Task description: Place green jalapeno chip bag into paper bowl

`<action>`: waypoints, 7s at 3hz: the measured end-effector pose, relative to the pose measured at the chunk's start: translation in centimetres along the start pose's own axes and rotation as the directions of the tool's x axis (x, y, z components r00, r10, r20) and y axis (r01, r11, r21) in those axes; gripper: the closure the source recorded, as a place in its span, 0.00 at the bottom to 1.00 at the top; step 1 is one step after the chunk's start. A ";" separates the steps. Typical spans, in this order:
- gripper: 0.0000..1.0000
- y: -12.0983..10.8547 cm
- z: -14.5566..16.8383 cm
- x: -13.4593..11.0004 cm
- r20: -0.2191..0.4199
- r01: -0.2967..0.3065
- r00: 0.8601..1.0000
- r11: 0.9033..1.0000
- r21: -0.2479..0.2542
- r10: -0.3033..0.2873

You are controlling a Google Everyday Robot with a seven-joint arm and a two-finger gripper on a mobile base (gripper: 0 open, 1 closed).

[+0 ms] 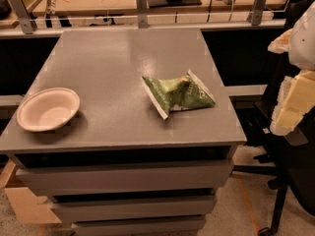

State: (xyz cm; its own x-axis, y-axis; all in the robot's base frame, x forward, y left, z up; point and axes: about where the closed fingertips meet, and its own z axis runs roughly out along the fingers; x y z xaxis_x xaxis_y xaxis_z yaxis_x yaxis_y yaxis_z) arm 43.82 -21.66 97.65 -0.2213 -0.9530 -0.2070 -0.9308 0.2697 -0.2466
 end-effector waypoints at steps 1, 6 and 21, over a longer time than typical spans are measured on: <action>0.00 0.0 0.0 0.0 0.000 0.000 1.000 1.000 0.000 0.000; 0.00 -3.9 12.9 -15.3 0.211 0.500 0.859 0.853 -0.148 -0.467; 1.00 4.5 7.8 -44.0 0.209 0.980 0.147 0.170 0.099 -0.967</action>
Offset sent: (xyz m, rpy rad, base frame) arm 0.0138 0.0159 -0.0059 0.0252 -0.0080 0.1023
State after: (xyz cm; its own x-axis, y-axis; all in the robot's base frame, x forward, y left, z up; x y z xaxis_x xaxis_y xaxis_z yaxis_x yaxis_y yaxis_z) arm 51.63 22.54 98.27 0.9282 -0.3718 0.0102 -0.3466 -0.8746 -0.3391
